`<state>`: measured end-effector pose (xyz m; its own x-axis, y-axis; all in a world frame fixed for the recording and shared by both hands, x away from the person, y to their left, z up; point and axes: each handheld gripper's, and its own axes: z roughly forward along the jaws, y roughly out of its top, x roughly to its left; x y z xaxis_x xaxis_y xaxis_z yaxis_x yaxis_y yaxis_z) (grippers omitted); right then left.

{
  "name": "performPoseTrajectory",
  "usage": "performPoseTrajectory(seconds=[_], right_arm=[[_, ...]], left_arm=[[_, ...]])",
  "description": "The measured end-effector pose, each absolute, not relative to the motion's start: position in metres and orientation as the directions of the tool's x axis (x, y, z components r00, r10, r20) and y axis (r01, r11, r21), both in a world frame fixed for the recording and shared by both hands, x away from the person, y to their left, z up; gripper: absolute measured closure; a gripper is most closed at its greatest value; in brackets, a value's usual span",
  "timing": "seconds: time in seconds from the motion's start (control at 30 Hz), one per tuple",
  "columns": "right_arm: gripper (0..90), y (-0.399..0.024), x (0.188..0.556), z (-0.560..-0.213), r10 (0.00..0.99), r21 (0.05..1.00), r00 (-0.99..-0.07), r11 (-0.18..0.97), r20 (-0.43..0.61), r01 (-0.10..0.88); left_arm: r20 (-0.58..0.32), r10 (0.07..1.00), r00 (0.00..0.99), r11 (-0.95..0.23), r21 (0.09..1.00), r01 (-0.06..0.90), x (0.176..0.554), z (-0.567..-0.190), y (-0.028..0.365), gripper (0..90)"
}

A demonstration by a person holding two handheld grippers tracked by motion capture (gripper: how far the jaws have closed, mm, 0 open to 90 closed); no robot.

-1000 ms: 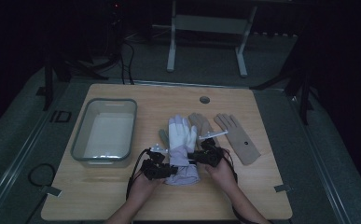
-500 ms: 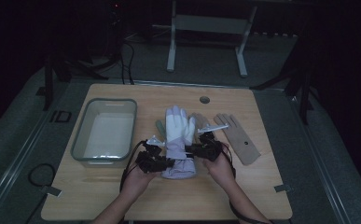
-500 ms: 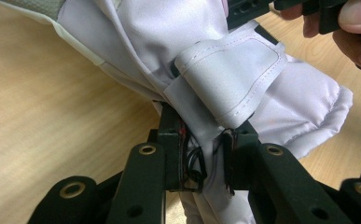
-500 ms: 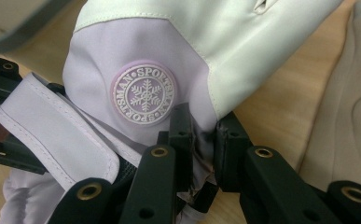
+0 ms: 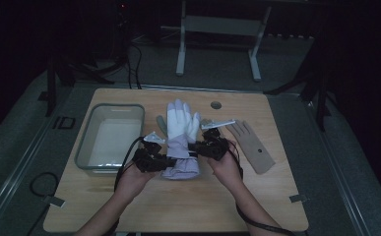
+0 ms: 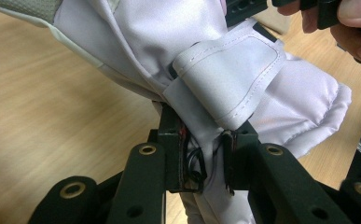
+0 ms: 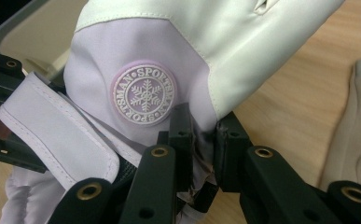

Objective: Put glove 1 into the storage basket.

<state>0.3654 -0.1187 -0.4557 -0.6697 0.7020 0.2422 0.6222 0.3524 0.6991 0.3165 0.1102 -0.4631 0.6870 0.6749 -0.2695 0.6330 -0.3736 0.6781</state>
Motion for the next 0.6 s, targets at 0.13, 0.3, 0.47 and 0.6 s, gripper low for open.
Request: performPoseTrajectory(seconds=[0.13,0.3,0.47,0.6], right_arm=[[79.6,-0.111,0.367,-0.448,0.693,0.710,-0.682,0.356,0.237,0.608],[79.6,-0.098,0.370,-0.437,0.685,0.716,-0.695,0.371,0.219,0.591],[79.6,-0.082,0.373,-0.427,0.680,0.727,-0.705,0.377,0.204,0.574],[79.5,-0.069,0.377,-0.421,0.674,0.730,-0.708,0.375,0.208,0.572]], left_arm=[[-0.267,0.673,0.689,-0.368,0.688,0.626,0.317,-0.457,0.119,73.5],[-0.255,0.680,0.687,-0.368,0.691,0.622,0.318,-0.447,0.131,73.5],[-0.225,0.692,0.686,-0.379,0.696,0.610,0.320,-0.436,0.145,73.4],[-0.215,0.698,0.683,-0.383,0.693,0.610,0.322,-0.430,0.156,73.4]])
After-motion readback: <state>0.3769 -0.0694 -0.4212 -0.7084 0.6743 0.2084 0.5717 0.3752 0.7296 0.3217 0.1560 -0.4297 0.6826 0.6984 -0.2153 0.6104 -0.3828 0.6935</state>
